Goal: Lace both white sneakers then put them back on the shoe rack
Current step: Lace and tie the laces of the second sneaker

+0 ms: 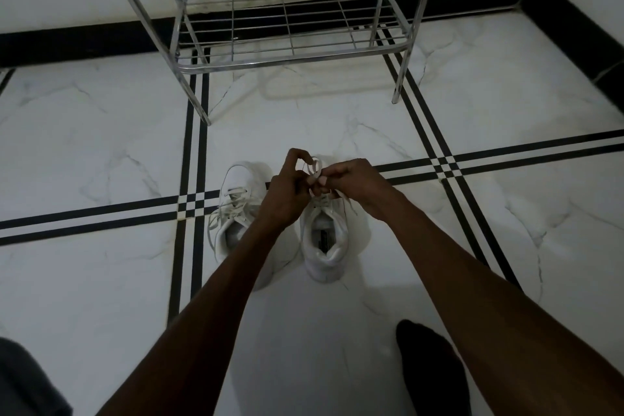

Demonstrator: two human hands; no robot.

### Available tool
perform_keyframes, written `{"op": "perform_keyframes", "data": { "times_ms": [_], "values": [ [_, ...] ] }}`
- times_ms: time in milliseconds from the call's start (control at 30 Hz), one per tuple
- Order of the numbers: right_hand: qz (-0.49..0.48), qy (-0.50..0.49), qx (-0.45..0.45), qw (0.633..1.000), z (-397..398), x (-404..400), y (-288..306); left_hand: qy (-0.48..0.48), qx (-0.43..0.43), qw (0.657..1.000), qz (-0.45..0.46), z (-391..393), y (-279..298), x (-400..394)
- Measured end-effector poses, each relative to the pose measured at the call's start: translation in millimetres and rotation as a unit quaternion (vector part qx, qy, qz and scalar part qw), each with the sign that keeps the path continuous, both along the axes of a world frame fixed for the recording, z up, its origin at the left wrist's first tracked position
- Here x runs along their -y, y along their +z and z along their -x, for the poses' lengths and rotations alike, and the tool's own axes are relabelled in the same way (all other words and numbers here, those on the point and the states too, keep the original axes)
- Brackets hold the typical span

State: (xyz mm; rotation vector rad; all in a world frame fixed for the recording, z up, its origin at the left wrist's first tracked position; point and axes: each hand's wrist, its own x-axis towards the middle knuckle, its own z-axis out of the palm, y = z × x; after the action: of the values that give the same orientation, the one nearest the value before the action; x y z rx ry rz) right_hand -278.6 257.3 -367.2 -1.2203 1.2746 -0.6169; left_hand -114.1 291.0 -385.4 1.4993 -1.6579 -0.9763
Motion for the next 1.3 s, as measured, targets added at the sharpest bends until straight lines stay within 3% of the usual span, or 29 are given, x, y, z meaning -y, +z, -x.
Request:
{"op": "perform_keyframes", "data": {
  "times_ms": [167, 300, 400, 500, 600, 733, 833, 1000, 1067, 1167, 1300],
  "values": [
    [-0.062, -0.105, 0.024, 0.992, -0.1, 3.0, -2.8, -0.005, -0.022, 1.000, -0.002, 2.2, 0.2, 0.2],
    [-0.086, -0.114, 0.037, 0.989, -5.4, 2.0, 1.3, -0.019, -0.028, 0.999, -0.018, -2.0, -1.9, 2.4],
    [-0.051, -0.050, 0.015, 0.997, -2.9, 3.0, -0.5, 0.002, -0.020, 0.999, -0.026, -4.0, -5.8, 4.2],
    [-0.043, 0.040, 0.052, 0.997, 2.2, 1.5, -2.5, 0.036, 0.007, 0.998, -0.049, -5.7, -9.4, 6.8],
    [-0.021, 0.031, 0.043, 0.998, -1.4, 0.5, -3.2, 0.030, 0.022, 0.997, -0.072, -3.6, -8.5, 7.8],
    [-0.004, -0.066, 0.048, 0.997, -8.9, 4.6, -5.1, 0.045, -0.031, 0.994, -0.097, -2.3, -10.7, 6.4],
    [0.012, -0.045, 0.049, 0.998, -3.5, 6.7, -9.7, 0.070, -0.093, 0.985, -0.129, -3.9, -9.2, 3.1],
    [0.046, 0.062, 0.005, 0.997, 9.3, 9.3, -2.0, 0.098, -0.156, 0.970, -0.162, -6.8, -12.3, 2.3],
    [0.072, 0.108, -0.052, 0.990, 13.7, 14.1, 1.3, 0.098, -0.160, 0.968, -0.167, -8.6, -15.0, 3.8],
    [0.137, 0.146, -0.168, 0.965, 14.0, 21.7, 3.6, 0.088, -0.158, 0.972, -0.149, -7.2, -14.1, 2.0],
    [0.276, 0.134, -0.252, 0.918, 1.7, 19.0, 6.1, 0.080, -0.180, 0.971, -0.138, -6.3, -11.5, -1.1]
  ]
}}
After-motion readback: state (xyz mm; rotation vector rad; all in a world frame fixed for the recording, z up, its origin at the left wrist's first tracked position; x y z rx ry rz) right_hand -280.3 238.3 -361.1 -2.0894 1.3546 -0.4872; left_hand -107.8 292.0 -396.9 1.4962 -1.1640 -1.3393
